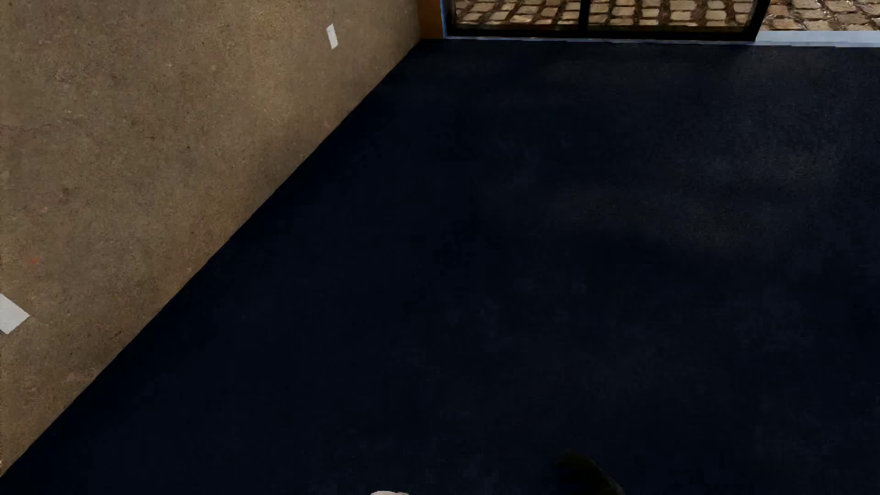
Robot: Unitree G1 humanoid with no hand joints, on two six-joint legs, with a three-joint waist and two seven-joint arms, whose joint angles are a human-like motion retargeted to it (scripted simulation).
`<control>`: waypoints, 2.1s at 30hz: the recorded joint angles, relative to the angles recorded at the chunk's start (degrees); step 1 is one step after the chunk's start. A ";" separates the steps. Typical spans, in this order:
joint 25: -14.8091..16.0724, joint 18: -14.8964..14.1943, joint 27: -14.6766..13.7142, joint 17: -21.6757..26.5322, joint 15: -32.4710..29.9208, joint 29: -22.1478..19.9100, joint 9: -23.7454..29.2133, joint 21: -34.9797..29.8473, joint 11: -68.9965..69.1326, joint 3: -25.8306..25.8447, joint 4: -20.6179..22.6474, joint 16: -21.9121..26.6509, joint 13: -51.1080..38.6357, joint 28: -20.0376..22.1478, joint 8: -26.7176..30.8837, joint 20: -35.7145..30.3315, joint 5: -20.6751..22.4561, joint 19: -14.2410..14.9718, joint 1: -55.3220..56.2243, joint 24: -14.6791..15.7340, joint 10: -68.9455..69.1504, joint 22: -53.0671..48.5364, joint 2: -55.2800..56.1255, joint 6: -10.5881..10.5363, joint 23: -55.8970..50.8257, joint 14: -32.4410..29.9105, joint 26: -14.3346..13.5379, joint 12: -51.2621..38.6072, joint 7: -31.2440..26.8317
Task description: Walk towards the sofa
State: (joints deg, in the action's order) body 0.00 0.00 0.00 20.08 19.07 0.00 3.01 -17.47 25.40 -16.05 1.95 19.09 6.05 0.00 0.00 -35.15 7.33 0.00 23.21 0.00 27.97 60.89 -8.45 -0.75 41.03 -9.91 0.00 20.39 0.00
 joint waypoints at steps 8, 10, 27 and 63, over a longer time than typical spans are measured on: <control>0.00 0.00 0.00 -6.15 -9.58 0.00 -3.39 -2.14 4.12 0.68 5.09 2.67 7.98 0.00 0.00 1.93 -7.67 0.00 3.02 0.00 4.02 4.06 -11.84 5.87 4.41 -4.94 0.00 -4.64 0.00; 0.00 0.00 0.00 -7.22 -24.05 0.00 -2.14 -16.03 17.28 0.41 5.82 3.79 8.45 0.00 0.00 5.55 -9.72 0.00 -2.25 0.00 5.36 4.59 -4.61 9.11 13.93 -0.08 0.00 -9.35 0.00; 0.00 0.00 0.00 -5.83 -22.83 0.00 -4.53 -8.43 4.90 28.59 -1.19 4.14 17.57 0.00 0.00 20.57 -11.03 0.00 -39.13 0.00 3.85 -29.28 37.89 1.24 22.01 22.43 0.00 -22.86 0.00; 0.00 0.00 0.00 -3.83 -14.92 0.00 2.25 4.39 29.42 19.95 4.40 8.96 11.88 0.00 0.00 33.16 -10.24 0.00 -19.04 0.00 3.99 -17.34 28.00 5.06 11.11 14.23 0.00 -21.25 0.00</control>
State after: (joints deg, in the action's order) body 0.00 0.00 0.00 16.24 4.15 0.00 5.26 -13.08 54.82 3.90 6.35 28.05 17.92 0.00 0.00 -1.99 -2.91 0.00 4.17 0.00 31.96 43.55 19.55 4.31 52.14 4.32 0.00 -0.86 0.00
